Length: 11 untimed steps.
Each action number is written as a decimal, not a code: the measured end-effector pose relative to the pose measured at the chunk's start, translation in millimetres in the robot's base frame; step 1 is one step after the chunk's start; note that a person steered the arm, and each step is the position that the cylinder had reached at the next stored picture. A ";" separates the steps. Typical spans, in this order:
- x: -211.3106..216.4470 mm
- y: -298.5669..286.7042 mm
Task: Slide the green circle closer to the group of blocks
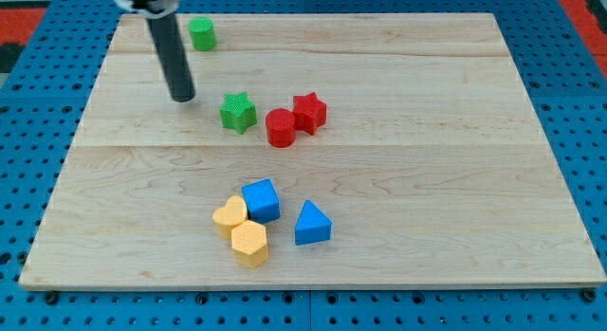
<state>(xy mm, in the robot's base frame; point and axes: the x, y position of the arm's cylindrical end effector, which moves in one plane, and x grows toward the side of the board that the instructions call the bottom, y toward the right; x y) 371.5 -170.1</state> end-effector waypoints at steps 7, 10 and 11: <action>-150.2 24.8; -138.4 133.1; -96.0 181.1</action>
